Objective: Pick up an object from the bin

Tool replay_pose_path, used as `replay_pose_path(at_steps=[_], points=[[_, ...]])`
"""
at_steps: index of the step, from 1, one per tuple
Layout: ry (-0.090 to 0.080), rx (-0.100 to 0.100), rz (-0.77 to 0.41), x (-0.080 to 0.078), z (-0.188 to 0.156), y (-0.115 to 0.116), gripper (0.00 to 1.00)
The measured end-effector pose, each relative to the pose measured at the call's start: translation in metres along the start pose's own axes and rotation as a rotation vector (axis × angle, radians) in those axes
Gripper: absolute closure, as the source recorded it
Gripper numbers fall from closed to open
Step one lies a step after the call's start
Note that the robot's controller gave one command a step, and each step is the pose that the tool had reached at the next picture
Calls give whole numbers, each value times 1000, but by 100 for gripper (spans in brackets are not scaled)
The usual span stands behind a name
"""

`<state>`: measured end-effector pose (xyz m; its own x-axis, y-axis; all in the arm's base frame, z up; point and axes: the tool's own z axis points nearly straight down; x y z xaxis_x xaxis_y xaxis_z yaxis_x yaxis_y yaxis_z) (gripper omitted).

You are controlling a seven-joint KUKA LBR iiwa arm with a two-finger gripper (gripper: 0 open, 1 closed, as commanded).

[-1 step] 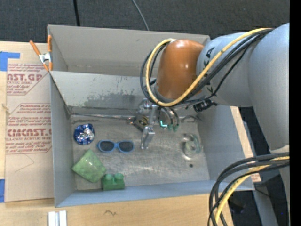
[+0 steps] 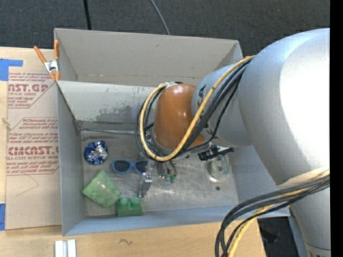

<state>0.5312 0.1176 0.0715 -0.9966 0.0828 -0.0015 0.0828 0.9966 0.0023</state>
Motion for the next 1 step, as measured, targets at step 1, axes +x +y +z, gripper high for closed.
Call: replay_pose_path(at_steps=[1], points=[[1, -1, 2, -2, -3, -1, 100]])
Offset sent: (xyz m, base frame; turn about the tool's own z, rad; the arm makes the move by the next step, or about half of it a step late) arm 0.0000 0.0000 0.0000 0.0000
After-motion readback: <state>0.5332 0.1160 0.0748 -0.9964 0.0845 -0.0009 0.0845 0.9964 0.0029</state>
